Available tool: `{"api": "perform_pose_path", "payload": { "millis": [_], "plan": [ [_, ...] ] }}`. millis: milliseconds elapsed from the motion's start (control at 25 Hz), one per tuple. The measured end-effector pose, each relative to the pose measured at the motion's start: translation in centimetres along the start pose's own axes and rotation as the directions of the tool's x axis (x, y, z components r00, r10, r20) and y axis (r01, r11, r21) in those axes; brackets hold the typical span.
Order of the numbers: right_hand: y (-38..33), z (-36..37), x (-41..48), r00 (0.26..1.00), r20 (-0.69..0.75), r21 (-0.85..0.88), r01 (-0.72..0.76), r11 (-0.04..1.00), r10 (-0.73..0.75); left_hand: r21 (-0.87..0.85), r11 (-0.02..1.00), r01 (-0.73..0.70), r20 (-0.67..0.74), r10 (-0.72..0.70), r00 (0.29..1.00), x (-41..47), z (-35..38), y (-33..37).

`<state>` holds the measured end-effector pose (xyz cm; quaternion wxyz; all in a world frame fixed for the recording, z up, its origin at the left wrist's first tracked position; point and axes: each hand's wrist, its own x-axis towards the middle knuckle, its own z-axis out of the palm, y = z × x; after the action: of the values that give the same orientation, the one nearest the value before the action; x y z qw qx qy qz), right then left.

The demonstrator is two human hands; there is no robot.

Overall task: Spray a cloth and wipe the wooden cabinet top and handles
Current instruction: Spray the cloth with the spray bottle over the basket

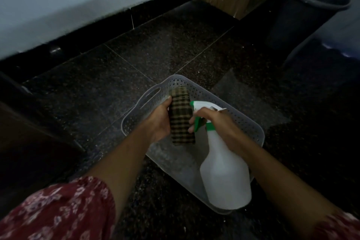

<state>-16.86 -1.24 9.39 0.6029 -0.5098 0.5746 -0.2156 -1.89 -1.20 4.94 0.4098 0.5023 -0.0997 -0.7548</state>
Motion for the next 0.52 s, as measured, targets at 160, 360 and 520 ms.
{"api": "perform_pose_path", "payload": {
  "millis": [160, 360, 520],
  "plan": [
    [-0.19, 0.23, 0.07, 1.0, -0.01, -0.044, -0.004, 0.999, 0.004, -0.005, 1.0, 0.018, 0.0, -0.018, 1.0, -0.1, -0.08, 0.11],
    [-0.16, 0.42, -0.54, 0.999, 0.006, -0.061, -0.052, 0.997, 0.053, 0.016, 1.0, 0.001, 0.007, -0.002, 1.0, -0.24, -0.25, 0.19],
    [-0.31, 0.5, -0.86, 0.998, -0.059, -0.061, 0.017, 0.998, -0.021, 0.038, 0.999, -0.003, 0.012, 0.002, 1.0, -0.42, -0.37, 0.3]
  ]
}}
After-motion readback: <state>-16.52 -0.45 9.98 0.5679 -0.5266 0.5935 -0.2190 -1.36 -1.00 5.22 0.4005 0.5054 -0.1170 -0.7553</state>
